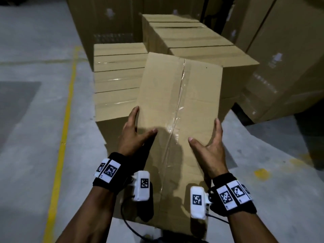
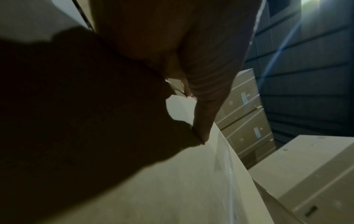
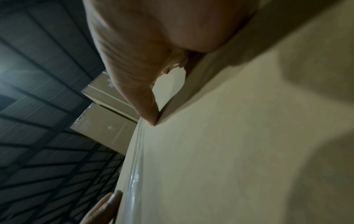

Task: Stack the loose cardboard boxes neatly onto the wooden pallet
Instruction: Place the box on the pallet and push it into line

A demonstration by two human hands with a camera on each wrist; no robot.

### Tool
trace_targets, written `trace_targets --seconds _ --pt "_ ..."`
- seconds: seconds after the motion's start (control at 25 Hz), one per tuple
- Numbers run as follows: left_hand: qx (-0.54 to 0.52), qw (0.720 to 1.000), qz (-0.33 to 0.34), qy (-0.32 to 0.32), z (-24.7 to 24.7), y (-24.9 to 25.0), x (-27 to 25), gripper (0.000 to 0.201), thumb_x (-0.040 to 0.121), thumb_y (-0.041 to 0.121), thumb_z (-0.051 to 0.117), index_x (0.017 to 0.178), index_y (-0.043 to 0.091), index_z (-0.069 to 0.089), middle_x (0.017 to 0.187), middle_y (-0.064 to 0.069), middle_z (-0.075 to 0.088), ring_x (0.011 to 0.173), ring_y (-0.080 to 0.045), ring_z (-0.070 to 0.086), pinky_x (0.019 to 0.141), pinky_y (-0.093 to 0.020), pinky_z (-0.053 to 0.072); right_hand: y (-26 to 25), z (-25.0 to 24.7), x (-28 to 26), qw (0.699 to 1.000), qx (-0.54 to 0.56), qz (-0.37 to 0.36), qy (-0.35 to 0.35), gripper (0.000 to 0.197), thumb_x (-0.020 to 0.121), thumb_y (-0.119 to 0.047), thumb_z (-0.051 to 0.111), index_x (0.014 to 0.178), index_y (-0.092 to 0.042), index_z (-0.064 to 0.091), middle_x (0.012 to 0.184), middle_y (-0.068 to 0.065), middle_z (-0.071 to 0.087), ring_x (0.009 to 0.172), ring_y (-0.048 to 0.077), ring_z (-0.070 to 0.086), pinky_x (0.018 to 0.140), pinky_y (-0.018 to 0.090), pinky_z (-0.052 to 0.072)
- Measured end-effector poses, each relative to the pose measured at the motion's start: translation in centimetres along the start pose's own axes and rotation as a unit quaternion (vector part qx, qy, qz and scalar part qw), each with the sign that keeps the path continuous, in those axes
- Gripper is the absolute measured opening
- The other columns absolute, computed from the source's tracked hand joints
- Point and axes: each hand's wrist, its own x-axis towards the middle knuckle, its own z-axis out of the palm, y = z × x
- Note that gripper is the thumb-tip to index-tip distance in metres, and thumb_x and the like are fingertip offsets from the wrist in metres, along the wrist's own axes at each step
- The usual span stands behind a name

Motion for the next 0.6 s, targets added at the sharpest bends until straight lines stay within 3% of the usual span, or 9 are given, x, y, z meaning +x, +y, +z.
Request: trace_targets --seconds 0.08,0.12,0.2,0.28,0.48,0.6 --pt "0.023 0.999 -0.007 0.036 -2.4 -0.2 -0.4 0.092 0.078 0.039 0.081 0.150 0.051 0.025 0.154 0.011 0.033 0.129 -0.010 0.040 0.095 -0.017 0.045 -0.4 2.3 0.7 0.999 -0.012 -0.006 -0.040 0.107 0.078 -0.033 0.083 0.147 -0.065 0.007 0.163 -0.012 0.026 0.144 0.019 0.035 0.118 0.050 0.032" --pt "0.054 0.997 -0.012 0.056 -3.7 -0.5 -0.3 0.093 0.078 0.044 0.080 0.150 0.050 0.023 0.155 0.011 0.034 0.129 -0.011 0.041 0.095 -0.017 0.045 -0.6 3.6 1.2 0.998 -0.014 -0.010 -0.061 0.106 0.079 -0.034 0.083 0.148 -0.063 0.007 0.164 -0.012 0.023 0.145 0.016 0.032 0.118 0.049 0.030" --pt "0.105 0.990 -0.022 0.089 -6.3 -0.8 0.3 0.101 0.065 0.064 0.074 0.150 0.051 0.020 0.155 0.011 0.036 0.136 -0.017 0.041 0.109 -0.036 0.040 -1.5 6.2 2.4 0.994 -0.004 -0.033 -0.105 0.107 0.081 -0.034 0.083 0.155 -0.052 0.008 0.167 -0.009 0.017 0.144 0.009 0.023 0.119 0.044 0.024" --pt "0.110 0.985 -0.038 0.126 -8.6 -1.2 0.9 0.106 0.057 0.071 0.069 0.149 0.050 0.020 0.156 0.014 0.033 0.141 -0.016 0.036 0.115 -0.045 0.033 -2.7 9.0 3.8 0.987 -0.003 -0.061 -0.149 0.110 0.079 -0.036 0.083 0.159 -0.039 0.008 0.168 -0.006 0.011 0.148 0.011 0.017 0.120 0.041 0.021" --pt "0.076 0.968 -0.035 0.237 -15.3 -1.5 2.4 0.106 0.059 0.063 0.072 0.151 0.043 0.025 0.153 0.026 0.031 0.142 -0.006 0.033 0.118 -0.041 0.030 -6.2 17.5 6.7 0.967 -0.040 -0.113 -0.226 0.107 0.081 -0.028 0.082 0.160 -0.037 0.009 0.167 -0.007 0.014 0.150 0.018 0.019 0.118 0.042 0.025" --pt "0.052 0.961 -0.041 0.269 -20.4 -2.6 3.9 0.099 0.059 0.063 0.077 0.143 0.056 0.025 0.153 0.024 0.034 0.142 -0.014 0.036 0.116 -0.047 0.032 -8.2 23.0 7.1 0.958 -0.043 -0.136 -0.247 0.105 0.082 -0.031 0.081 0.159 -0.040 0.009 0.167 -0.008 0.017 0.149 0.022 0.022 0.118 0.045 0.027"
